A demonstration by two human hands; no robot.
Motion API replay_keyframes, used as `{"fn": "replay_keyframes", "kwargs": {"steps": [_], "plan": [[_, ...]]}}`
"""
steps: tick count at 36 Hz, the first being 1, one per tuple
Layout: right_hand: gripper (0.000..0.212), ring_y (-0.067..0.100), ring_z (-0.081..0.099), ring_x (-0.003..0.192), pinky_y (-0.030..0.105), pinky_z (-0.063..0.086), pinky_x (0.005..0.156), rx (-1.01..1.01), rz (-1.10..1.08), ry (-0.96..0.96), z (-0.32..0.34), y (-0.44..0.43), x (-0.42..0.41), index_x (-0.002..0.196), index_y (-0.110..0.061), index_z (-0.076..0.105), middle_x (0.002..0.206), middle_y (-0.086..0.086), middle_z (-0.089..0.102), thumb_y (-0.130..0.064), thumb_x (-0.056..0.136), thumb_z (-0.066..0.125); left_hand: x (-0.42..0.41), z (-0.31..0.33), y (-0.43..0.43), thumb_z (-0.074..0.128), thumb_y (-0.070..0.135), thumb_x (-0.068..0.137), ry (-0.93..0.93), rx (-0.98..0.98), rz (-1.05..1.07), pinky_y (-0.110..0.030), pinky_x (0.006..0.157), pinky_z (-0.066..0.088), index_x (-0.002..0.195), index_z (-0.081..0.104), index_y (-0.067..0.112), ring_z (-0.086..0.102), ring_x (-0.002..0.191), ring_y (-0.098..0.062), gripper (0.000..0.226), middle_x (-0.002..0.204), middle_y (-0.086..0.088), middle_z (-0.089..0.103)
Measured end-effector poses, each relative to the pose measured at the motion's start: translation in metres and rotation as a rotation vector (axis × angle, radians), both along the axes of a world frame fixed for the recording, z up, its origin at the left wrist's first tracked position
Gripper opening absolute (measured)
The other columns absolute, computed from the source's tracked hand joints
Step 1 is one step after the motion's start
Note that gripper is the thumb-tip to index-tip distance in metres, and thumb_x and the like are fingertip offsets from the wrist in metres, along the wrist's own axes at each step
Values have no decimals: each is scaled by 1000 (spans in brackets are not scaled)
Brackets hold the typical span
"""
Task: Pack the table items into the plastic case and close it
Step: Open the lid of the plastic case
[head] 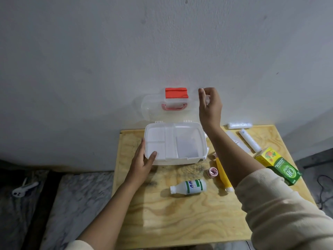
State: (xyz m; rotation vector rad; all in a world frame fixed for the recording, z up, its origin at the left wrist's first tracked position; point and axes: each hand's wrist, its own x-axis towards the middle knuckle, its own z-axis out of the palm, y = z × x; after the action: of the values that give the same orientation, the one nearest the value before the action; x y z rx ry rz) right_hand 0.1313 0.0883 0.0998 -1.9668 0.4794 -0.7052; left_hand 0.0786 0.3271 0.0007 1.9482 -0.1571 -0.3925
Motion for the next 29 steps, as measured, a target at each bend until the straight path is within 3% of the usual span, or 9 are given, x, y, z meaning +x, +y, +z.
{"fn": "replay_keyframes", "kwargs": {"steps": [4, 10, 17, 21, 25, 29], "plan": [[28, 9, 52, 92, 24, 40, 79, 46, -20, -3, 2, 1, 6, 96, -11, 57, 97, 1, 60, -37, 95, 45, -4, 1, -5, 46, 29, 100, -5, -3, 38, -19, 113, 17, 154, 15, 18, 15, 139, 2, 63, 159, 6, 18], [30, 16, 50, 92, 24, 37, 79, 74, 69, 4, 1, 2, 7, 99, -3, 57, 100, 15, 59, -24, 100, 35, -9, -1, 0, 45, 23, 101, 3, -13, 46, -20, 112, 20, 153, 18, 15, 19, 139, 1, 59, 154, 9, 23], [32, 16, 48, 99, 15, 37, 86, 108, 227, -30, -5, 8, -9, 111, -4, 48, 106, 7, 50, -26, 96, 32, -15, -1, 13, 47, 15, 100, -7, 15, 55, -14, 109, 20, 152, 23, 12, 21, 137, 1, 57, 147, 13, 25], [27, 15, 52, 105, 25, 41, 91, 96, 237, -35, -12, 9, -21, 114, -11, 50, 113, 8, 54, -27, 96, 38, -18, -2, 25, 50, 14, 99, -26, 37, 48, -16, 108, 24, 150, 28, 10, 26, 138, -3, 56, 146, 12, 29], [22, -9, 52, 92, 6, 40, 85, 127, 167, -51, -11, 5, -25, 112, -12, 60, 111, 6, 50, -21, 96, 47, -22, -2, 33, 51, 10, 98, -42, 46, 43, -18, 110, 24, 149, 30, 8, 28, 139, -5, 55, 145, 11, 31], [22, -4, 52, 87, 0, 40, 75, 140, 92, -52, -10, 0, -26, 110, -12, 64, 106, 5, 49, -19, 94, 52, -28, 0, 35, 47, 11, 100, -53, 55, 27, -17, 110, 22, 150, 28, 12, 25, 138, -3, 54, 147, 12, 28]]}}
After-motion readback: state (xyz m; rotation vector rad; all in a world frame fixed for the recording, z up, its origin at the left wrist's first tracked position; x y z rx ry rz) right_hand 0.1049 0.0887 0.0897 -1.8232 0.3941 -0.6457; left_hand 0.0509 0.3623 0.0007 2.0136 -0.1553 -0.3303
